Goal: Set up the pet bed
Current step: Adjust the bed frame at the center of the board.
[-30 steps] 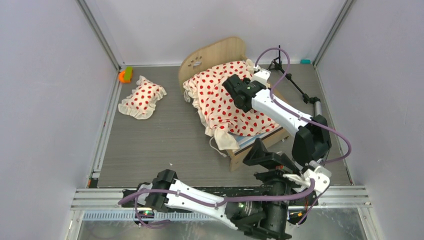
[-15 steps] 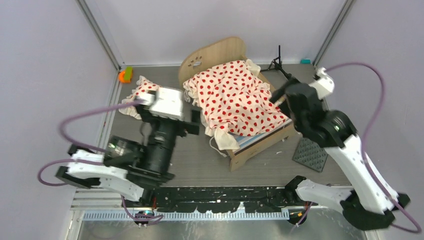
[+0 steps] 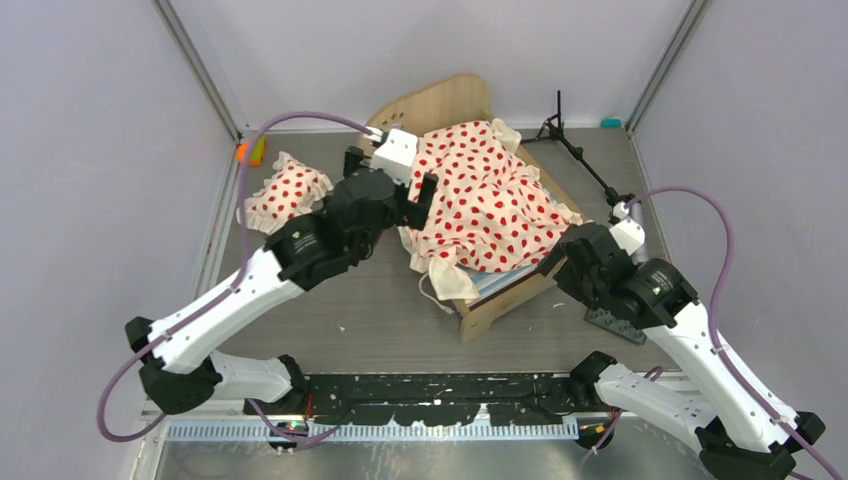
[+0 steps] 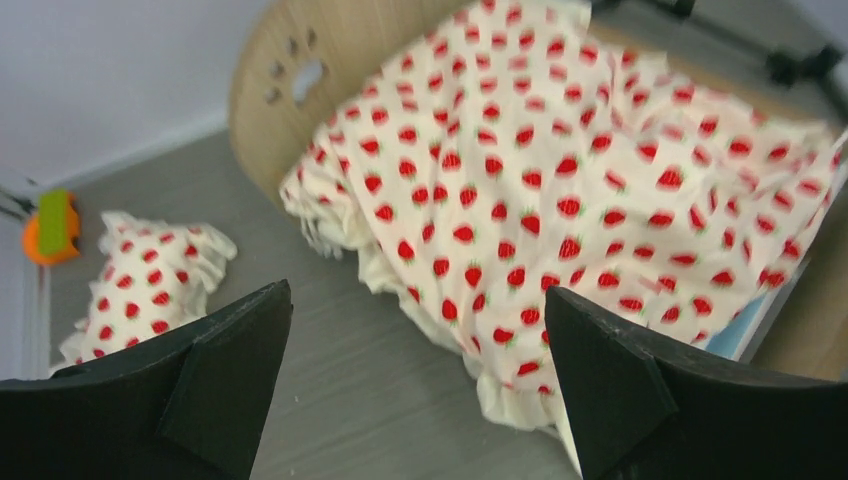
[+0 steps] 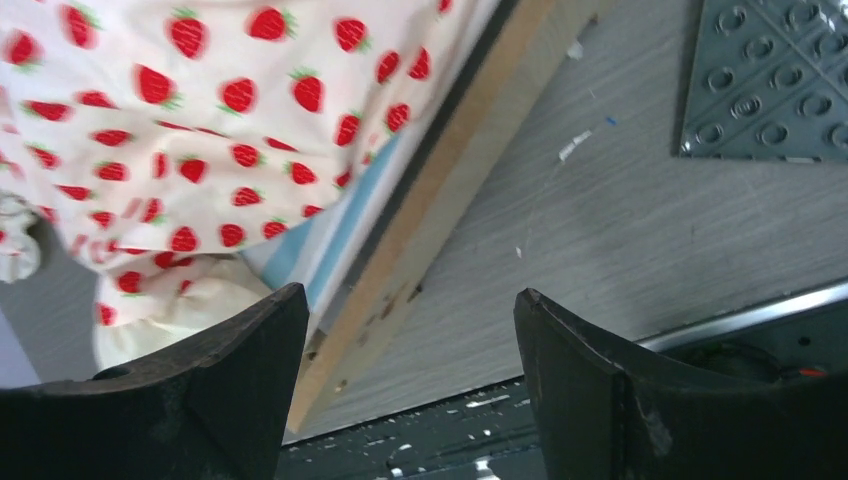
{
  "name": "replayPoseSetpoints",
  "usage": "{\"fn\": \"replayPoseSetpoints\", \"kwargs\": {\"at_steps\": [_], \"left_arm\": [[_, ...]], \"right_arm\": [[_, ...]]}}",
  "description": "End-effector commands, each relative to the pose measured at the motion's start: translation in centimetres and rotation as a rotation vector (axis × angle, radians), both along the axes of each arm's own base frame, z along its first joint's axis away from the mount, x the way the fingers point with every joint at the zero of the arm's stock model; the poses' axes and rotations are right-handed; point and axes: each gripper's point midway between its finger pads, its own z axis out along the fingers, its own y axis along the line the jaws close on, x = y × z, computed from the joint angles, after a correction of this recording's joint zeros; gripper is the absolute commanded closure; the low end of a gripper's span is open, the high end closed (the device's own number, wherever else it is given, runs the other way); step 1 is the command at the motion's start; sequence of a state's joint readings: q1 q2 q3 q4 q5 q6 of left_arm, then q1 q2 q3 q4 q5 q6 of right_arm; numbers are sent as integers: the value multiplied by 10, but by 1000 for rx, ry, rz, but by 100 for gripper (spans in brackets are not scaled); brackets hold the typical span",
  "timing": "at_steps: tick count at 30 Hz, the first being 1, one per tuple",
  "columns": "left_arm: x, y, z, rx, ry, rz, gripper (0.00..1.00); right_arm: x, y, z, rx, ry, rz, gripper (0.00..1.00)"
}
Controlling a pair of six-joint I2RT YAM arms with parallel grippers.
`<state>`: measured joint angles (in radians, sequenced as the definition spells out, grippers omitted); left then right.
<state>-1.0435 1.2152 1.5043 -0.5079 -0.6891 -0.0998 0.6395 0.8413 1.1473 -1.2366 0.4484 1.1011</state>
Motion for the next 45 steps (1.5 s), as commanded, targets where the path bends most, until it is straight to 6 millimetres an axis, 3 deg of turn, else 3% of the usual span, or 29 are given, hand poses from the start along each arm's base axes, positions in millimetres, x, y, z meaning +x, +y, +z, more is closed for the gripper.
{"fn": "replayPoseSetpoints", "kwargs": {"at_steps": [1,7,15,19,26,29,33,38,41,45], "left_arm": [[-10,-15,-49,-41,209,-128,0],[-7,-9,-60,-20,233,-136,0],[-21,14,-70,-12,239,-126,0],[-31,24,-78,-22,251,-129,0],[-44,36,-86,-41,263,-135,0],[-46,40,-86,-41,260,-130,0],[-46,43,-91,-28,270,-119,0],[-49,47,-98,-16,294,-110,0],[-53,52,-102,-8,302,-106,0],[-58,58,-111,12,327,-103,0]], "right_arm": [[-9,3,-37,17,85,-34,21],[13,-5,-63,-48,48,-144,27],[50,15,-67,-36,8,-169,30],[47,22,-64,11,14,-149,30],[36,11,-48,55,-43,-165,30],[42,18,-47,60,-45,-151,30],[57,24,-61,-15,-2,-136,30],[74,26,-85,-114,82,-122,43],[78,23,-89,-151,110,-93,49],[84,17,-76,-205,125,4,79]]}}
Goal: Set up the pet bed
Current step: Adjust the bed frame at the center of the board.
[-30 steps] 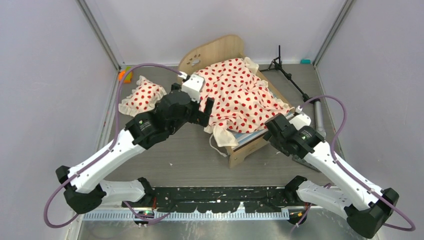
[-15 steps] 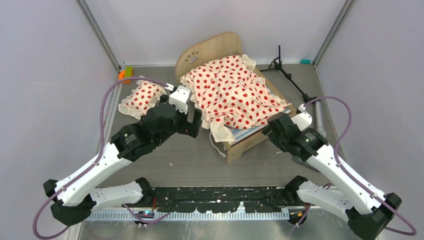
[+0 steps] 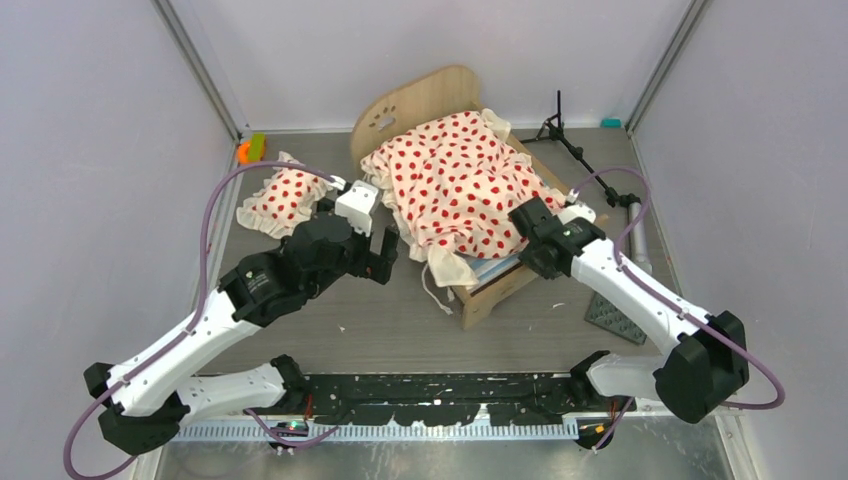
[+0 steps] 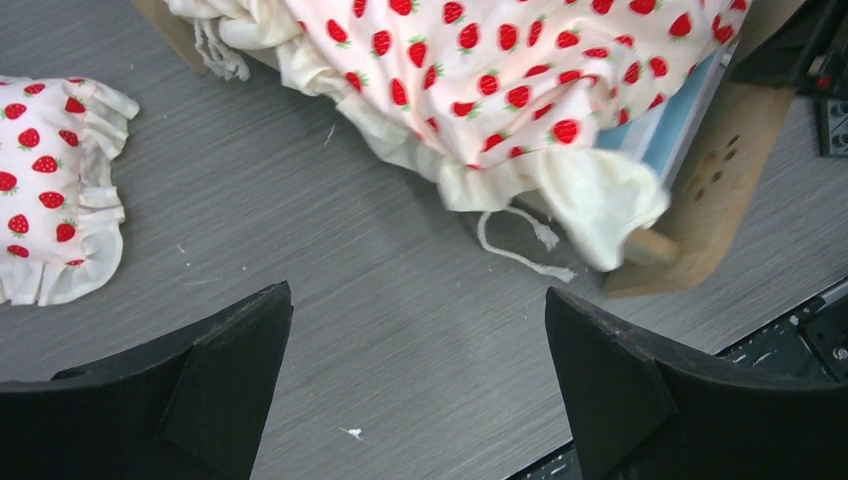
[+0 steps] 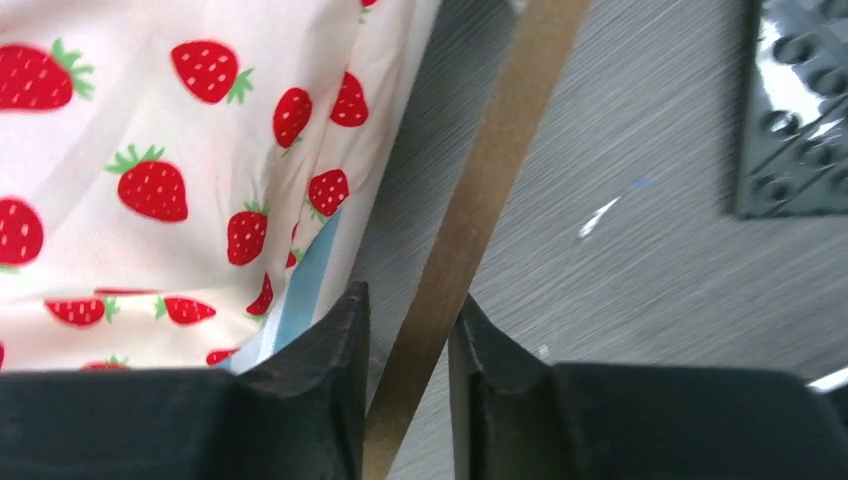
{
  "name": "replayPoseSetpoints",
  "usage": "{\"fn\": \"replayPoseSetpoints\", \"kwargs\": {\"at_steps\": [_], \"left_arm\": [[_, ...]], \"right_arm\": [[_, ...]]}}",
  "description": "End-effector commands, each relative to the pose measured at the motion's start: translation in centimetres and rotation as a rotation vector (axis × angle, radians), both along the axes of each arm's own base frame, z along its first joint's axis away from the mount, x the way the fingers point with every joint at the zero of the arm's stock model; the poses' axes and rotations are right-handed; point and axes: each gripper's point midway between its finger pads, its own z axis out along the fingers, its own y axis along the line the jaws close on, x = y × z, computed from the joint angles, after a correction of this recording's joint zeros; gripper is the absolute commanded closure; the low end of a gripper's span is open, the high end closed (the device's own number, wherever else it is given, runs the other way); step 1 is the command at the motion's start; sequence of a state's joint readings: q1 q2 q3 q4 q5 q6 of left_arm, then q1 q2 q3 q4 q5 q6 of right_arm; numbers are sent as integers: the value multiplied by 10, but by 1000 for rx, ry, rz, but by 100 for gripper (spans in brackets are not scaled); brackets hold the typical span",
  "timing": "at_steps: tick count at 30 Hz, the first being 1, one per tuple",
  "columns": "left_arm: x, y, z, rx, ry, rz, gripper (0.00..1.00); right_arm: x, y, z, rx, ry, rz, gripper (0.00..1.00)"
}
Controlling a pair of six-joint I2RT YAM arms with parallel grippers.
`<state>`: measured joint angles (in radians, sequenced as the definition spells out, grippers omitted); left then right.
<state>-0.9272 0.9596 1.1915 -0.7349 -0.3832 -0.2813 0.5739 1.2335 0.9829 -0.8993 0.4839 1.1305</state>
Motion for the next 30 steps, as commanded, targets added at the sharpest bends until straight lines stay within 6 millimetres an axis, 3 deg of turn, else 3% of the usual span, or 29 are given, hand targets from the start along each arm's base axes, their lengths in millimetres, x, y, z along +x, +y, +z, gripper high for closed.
{"fn": "replayPoseSetpoints", "kwargs": {"at_steps": [1,4,11,17,27,30], "left_arm": [[-9,12,-6,4,23,10,0],[-19,15,-19,8,63,-6,2],[-46,13,-54,-52,142,-91,13],[-57,14,-67,-113,156,-102,16],[-57,10,-65,-118,130,-106,17],[-56,2,-68,-111,116,-105,17]], "right_arm": [[12,-9,31,-76,-19,157,83],[11,-9,39,-85,-6,268,95],[20,-11,45,-77,8,433,100],[76,-10,51,-55,-16,365,100],[167,-4,47,-87,-41,290,100],[183,-4,43,-105,-47,287,91]]}}
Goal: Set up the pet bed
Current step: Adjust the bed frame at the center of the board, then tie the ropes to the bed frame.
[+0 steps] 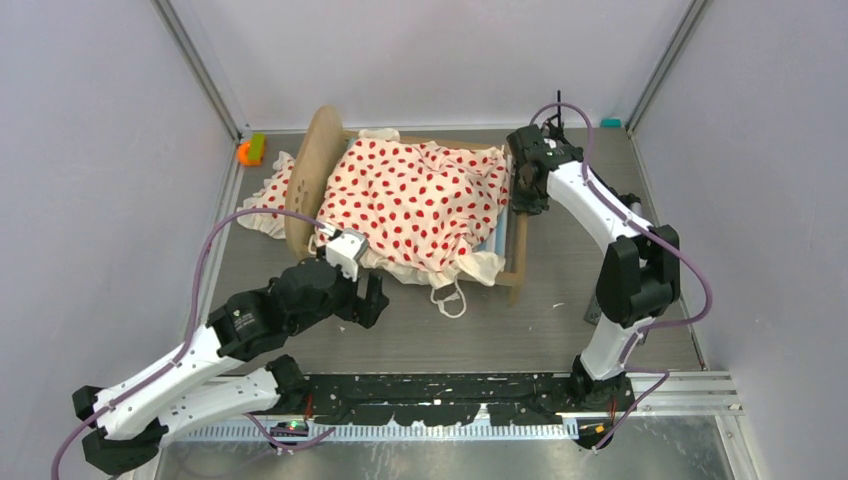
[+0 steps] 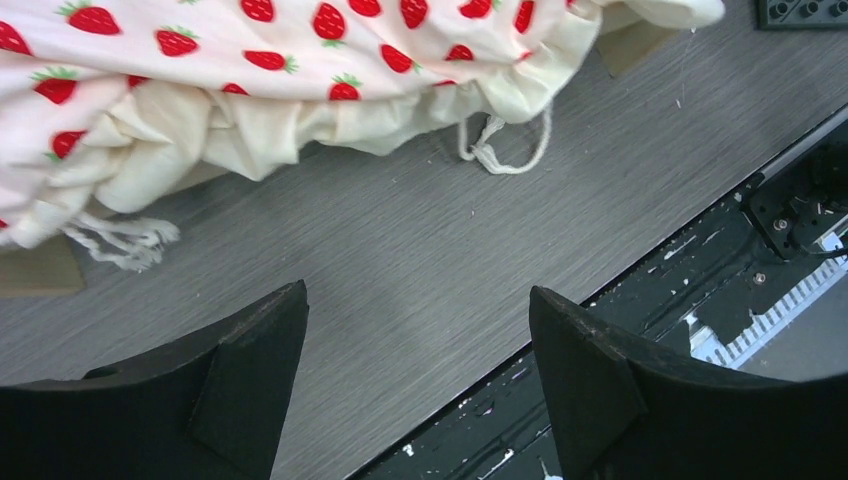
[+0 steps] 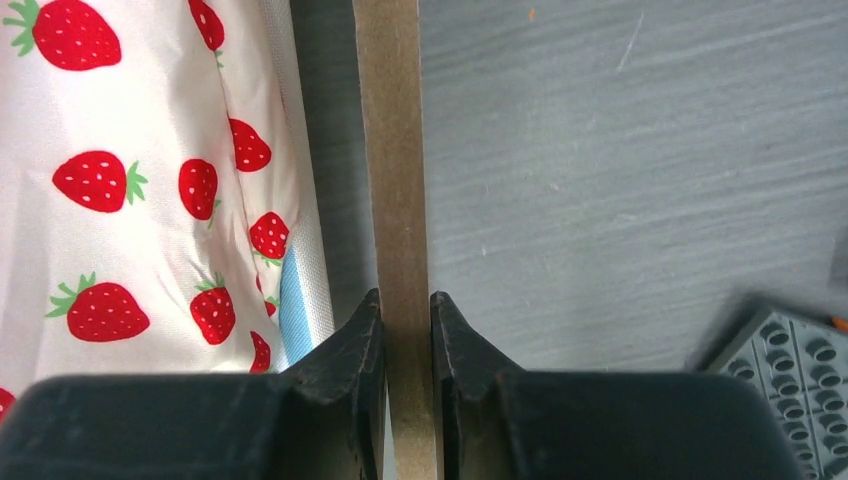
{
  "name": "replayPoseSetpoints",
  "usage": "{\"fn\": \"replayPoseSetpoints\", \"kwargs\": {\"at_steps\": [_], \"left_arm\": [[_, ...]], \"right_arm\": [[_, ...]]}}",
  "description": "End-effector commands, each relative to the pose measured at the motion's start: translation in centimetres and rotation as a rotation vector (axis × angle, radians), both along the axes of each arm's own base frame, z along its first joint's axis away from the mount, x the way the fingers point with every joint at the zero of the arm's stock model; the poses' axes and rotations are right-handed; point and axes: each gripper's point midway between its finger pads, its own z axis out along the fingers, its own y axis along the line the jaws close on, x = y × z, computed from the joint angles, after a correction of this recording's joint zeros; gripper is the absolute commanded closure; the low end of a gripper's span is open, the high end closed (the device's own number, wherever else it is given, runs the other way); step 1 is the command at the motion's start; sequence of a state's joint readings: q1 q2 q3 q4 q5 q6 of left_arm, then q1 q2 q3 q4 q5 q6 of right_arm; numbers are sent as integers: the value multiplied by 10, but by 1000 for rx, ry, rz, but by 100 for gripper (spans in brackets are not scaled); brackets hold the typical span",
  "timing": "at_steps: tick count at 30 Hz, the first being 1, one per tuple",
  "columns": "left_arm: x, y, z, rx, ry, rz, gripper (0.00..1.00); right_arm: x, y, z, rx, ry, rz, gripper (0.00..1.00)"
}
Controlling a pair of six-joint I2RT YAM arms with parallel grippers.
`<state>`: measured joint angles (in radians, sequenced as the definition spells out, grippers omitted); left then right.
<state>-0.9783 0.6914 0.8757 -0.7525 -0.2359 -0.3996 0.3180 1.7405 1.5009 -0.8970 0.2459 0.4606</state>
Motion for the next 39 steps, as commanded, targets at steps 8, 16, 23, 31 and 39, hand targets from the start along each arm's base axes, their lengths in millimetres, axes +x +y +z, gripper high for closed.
{"fn": "replayPoseSetpoints", "kwargs": {"at_steps": [8,16,23,31,39], "left_arm": [[0,-65,-10,-42,-136,3,17],[26,-104,-69,-51,-168,157,20],[46,-130,-115,-29,-151,183,18],[76,-119,-131,-122,-137,248,17],[90,-133,-144,-181,-101,158,24]], "right_arm": [[24,-5,101,120,-364,-59,43],[-104,2,152,392,-526,66,40],[-187,27,129,642,-591,206,45],[-207,31,86,627,-517,238,48],[-202,51,78,599,-509,274,50]]}}
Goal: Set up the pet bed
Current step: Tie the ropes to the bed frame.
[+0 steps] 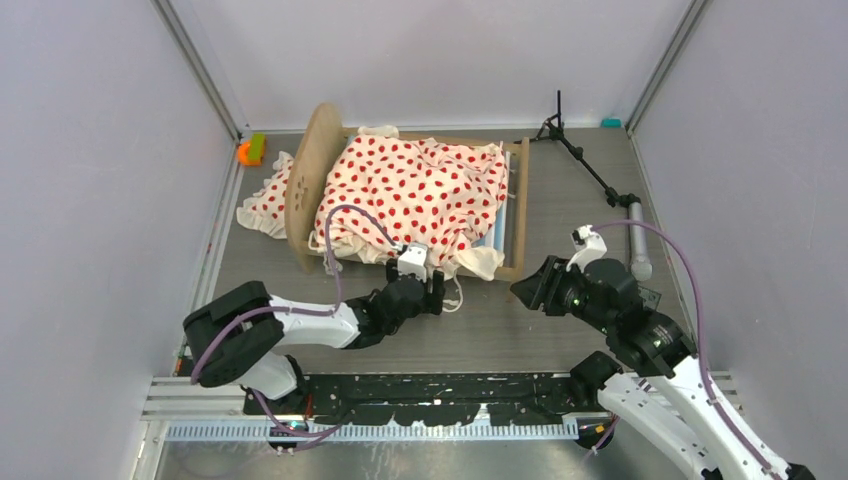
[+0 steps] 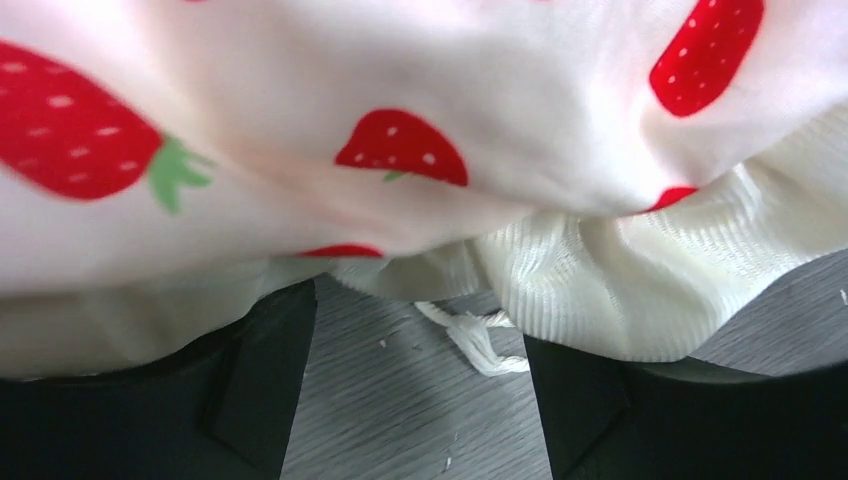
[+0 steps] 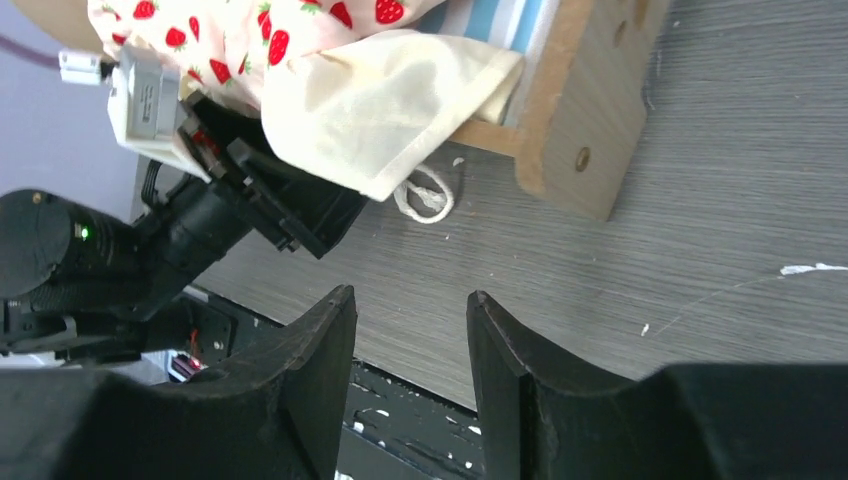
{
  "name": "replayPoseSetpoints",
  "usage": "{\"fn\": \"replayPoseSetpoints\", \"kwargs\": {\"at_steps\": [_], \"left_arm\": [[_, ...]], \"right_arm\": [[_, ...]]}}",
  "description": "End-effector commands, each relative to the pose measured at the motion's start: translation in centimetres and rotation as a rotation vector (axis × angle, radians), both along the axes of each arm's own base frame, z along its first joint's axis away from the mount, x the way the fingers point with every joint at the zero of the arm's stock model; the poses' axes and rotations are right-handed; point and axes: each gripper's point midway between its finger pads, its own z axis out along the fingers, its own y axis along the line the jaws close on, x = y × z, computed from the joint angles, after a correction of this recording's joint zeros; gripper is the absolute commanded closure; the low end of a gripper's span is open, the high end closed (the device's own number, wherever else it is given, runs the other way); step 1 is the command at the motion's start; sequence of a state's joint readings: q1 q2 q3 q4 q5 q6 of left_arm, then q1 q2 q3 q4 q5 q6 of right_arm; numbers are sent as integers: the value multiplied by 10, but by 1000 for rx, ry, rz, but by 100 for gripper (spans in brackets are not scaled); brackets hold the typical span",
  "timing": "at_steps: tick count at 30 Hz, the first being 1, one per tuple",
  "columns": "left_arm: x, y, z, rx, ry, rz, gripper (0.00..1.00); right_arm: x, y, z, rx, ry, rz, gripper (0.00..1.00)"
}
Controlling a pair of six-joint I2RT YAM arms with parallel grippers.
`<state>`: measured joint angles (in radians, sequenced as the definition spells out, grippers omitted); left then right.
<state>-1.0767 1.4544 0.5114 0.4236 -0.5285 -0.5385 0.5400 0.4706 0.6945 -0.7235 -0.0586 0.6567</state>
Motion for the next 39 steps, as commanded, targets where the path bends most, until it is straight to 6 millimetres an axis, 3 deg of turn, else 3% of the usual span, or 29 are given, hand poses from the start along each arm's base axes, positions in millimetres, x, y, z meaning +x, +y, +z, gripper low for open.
{"fn": "replayPoseSetpoints", "kwargs": {"at_steps": [1,6,10,14,19,23,27,33,39], "left_arm": [[8,-22,8,-105,-26,-62,25],[15,-17,-7,-106,-17,-21,35],[17,-17,-14,-118,4,-11,53],[10,-24,-12,-142,26,-59,76],[-9,-23,2,-153,70,-135,94],[-25,-17,24,-182,89,-189,100],[-40,-14,37,-184,113,-246,100],[-44,-8,25,-131,137,-253,100],[-39,17,14,-19,153,-167,100]], "right_arm": [[11,14,10,6,-63,-13,50],[7,35,-6,-52,-71,27,53],[3,47,-21,-96,-101,16,58],[-4,68,-44,-166,-107,38,62],[0,73,-65,-221,-147,-57,64],[4,76,-83,-173,-139,-126,57],[6,85,-96,-125,-140,-147,50],[7,126,-95,-64,-170,-87,43],[21,134,-116,-78,-160,-212,42]]}}
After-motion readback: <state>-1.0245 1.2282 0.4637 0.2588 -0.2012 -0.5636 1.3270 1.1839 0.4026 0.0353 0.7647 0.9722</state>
